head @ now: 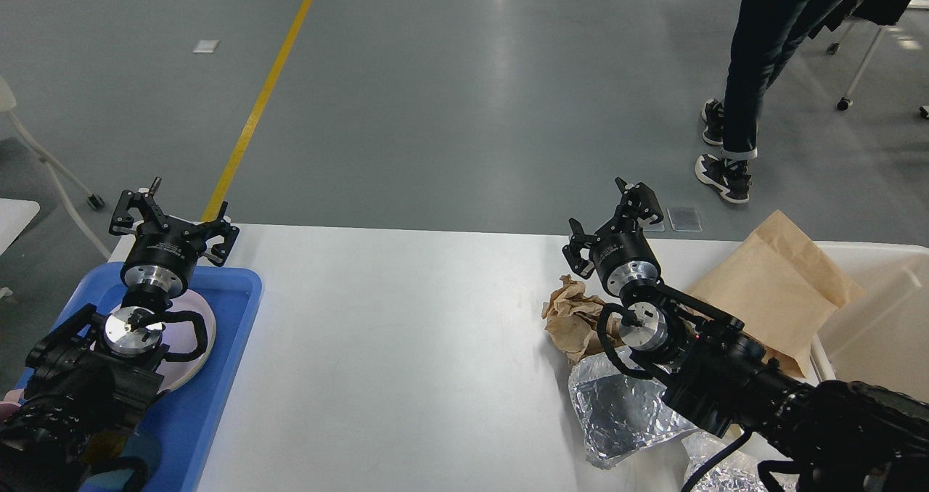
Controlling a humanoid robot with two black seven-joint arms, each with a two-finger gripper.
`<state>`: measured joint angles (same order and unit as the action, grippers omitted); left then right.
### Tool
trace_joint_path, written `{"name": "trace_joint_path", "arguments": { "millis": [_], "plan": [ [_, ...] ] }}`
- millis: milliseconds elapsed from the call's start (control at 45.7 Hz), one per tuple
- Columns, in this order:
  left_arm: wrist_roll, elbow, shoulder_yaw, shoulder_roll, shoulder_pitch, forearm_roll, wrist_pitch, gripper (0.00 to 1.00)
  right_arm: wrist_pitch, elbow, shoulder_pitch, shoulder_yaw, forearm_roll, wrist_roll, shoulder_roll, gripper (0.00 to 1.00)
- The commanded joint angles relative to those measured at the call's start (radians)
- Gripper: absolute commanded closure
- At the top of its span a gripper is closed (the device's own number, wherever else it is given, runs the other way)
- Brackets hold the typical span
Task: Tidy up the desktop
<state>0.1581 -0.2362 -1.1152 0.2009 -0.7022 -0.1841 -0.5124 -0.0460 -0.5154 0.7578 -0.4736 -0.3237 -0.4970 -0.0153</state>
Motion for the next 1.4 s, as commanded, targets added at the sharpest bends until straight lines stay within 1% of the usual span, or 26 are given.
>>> {"name": "trace_joint_path", "arguments": {
  "millis": [0, 350, 744, 1204, 1379],
  "plan": [
    [0.0, 0.0, 0.0, 0.0, 0.0, 0.0, 0.0, 0.04, 0.0, 0.0, 0.0, 0.0, 0.0, 0.0, 0.0, 0.0],
    [0.0, 0.0, 0.0, 0.0, 0.0, 0.0, 0.0, 0.04, 0.002, 0.005, 0.005, 0.003, 0.0, 0.006, 0.0, 0.0],
    [0.0, 0.0, 0.0, 0.0, 0.001, 0.0, 0.0, 0.04, 0.008, 0.003, 0.049, 0.006, 0.0, 0.009, -0.012, 0.0],
    [0.0, 0.0, 0.0, 0.0, 0.001, 0.0, 0.0, 0.04, 0.009, 0.024, 0.057, 0.003, 0.0, 0.009, -0.086, 0.0],
    [0.0, 0.0, 0.0, 0.0, 0.001, 0.0, -0.002, 0.04, 0.006, 0.049, 0.055, 0.004, 0.0, 0.009, -0.089, 0.0]
  ]
}}
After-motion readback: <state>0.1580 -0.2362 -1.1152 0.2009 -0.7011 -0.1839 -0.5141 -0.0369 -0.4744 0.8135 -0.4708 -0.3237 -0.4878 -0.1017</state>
